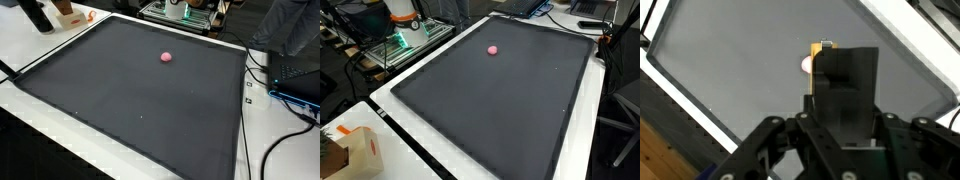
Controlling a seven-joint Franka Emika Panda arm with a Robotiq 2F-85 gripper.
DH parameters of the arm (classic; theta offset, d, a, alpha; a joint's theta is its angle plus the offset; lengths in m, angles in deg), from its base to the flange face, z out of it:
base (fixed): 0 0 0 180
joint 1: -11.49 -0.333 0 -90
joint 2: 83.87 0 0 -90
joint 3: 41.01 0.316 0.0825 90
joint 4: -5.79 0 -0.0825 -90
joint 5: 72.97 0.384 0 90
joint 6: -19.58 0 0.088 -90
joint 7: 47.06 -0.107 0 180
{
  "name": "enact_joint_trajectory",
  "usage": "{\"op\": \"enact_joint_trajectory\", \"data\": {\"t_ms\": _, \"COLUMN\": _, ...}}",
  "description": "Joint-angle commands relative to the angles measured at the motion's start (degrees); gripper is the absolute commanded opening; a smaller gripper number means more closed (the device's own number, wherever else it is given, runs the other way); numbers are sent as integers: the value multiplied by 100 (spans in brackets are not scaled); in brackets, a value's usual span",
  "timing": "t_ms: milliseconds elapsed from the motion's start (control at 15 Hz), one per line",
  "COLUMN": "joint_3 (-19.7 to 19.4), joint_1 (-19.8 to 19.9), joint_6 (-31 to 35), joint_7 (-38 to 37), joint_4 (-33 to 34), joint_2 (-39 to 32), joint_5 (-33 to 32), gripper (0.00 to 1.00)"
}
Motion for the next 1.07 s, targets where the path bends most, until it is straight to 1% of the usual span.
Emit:
{"op": "enact_joint_trajectory", "data": {"t_ms": 0, "joint_3": -45, "joint_1": -59, "joint_6": -24, "joint_7": -23, "joint_4": 24, "joint_2": -36, "joint_5": -26, "gripper": 48}}
{"op": "enact_joint_trajectory", "data": {"t_ms": 200, "joint_3": -45, "joint_1": -59, "joint_6": -24, "joint_7": -19, "joint_4": 27, "joint_2": -55, "joint_5": -30, "gripper": 48}}
{"op": "enact_joint_trajectory", "data": {"t_ms": 267, "joint_3": -44, "joint_1": -59, "joint_6": -24, "joint_7": -18, "joint_4": 28, "joint_2": -55, "joint_5": -30, "gripper": 23}}
{"op": "enact_joint_trajectory", "data": {"t_ms": 600, "joint_3": -307, "joint_1": -3, "joint_6": 681, "joint_7": 395, "joint_4": -244, "joint_2": -614, "joint_5": 4, "gripper": 23}}
{"op": "enact_joint_trajectory", "data": {"t_ms": 733, "joint_3": -437, "joint_1": 2, "joint_6": 1186, "joint_7": 644, "joint_4": -425, "joint_2": -856, "joint_5": 68, "gripper": 23}}
{"op": "enact_joint_trajectory", "data": {"t_ms": 867, "joint_3": -530, "joint_1": 57, "joint_6": 1554, "joint_7": 840, "joint_4": -576, "joint_2": -1098, "joint_5": 44, "gripper": 23}}
{"op": "enact_joint_trajectory", "data": {"t_ms": 1000, "joint_3": -615, "joint_1": 134, "joint_6": 1692, "joint_7": 972, "joint_4": -693, "joint_2": -1324, "joint_5": 67, "gripper": 23}}
